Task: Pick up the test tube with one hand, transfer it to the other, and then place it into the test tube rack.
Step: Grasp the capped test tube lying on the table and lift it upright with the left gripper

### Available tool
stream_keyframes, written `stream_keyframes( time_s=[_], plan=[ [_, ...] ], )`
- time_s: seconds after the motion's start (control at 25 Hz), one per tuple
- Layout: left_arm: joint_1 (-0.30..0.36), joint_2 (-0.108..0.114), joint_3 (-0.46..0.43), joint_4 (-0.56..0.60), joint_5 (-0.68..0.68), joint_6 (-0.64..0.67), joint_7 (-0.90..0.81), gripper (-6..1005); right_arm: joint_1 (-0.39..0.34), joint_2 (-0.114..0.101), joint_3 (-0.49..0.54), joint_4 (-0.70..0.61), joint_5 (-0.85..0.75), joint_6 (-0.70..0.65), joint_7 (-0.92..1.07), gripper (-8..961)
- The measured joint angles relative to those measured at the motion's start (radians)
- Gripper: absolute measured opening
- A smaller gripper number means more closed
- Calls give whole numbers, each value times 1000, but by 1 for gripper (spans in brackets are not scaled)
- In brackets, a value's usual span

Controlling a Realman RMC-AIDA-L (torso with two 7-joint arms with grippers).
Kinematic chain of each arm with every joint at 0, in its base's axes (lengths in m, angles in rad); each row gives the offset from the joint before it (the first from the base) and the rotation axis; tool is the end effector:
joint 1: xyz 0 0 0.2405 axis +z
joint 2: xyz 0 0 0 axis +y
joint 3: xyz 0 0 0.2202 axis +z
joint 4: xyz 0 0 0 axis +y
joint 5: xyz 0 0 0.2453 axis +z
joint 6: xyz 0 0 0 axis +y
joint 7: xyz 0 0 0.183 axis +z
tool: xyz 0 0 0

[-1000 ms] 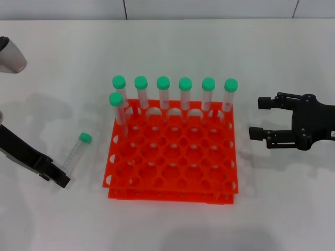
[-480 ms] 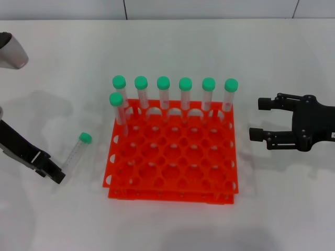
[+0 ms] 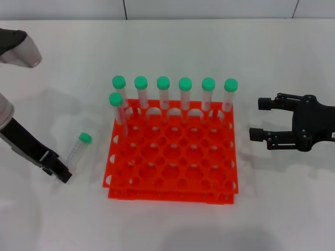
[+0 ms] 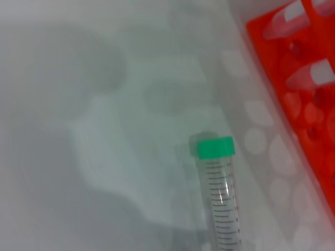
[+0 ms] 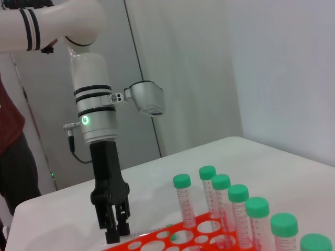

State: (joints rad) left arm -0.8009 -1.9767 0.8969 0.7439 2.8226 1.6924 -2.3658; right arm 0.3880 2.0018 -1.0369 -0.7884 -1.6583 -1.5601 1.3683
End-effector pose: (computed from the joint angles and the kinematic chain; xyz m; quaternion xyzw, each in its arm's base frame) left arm -0.2733 0.3601 0.0156 -0.8379 -0.4902 0.2327 0.0581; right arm 0.2244 0.3445 0.0042 -0.9454 0.1508 0.2617 0.1223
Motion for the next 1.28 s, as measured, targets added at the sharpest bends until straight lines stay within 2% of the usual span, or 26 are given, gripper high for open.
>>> stream_keyframes(
  time_s=[0.2, 0.68, 0.8, 1.28],
  plan=[
    [0, -8, 36, 0, 0, 7, 1, 465, 0, 0, 7, 0, 0, -1, -1, 828],
    [0, -5, 44, -4, 0, 4, -3, 463, -6, 0, 12, 0, 0, -5, -4, 828],
    [-5, -6, 45, -11, 0, 2, -3, 392, -7, 0, 12, 0, 0, -5, -4, 827],
    [-10, -9, 45, -13, 4, -3, -4, 375, -9, 0, 12, 0, 0, -6, -11, 827]
  ],
)
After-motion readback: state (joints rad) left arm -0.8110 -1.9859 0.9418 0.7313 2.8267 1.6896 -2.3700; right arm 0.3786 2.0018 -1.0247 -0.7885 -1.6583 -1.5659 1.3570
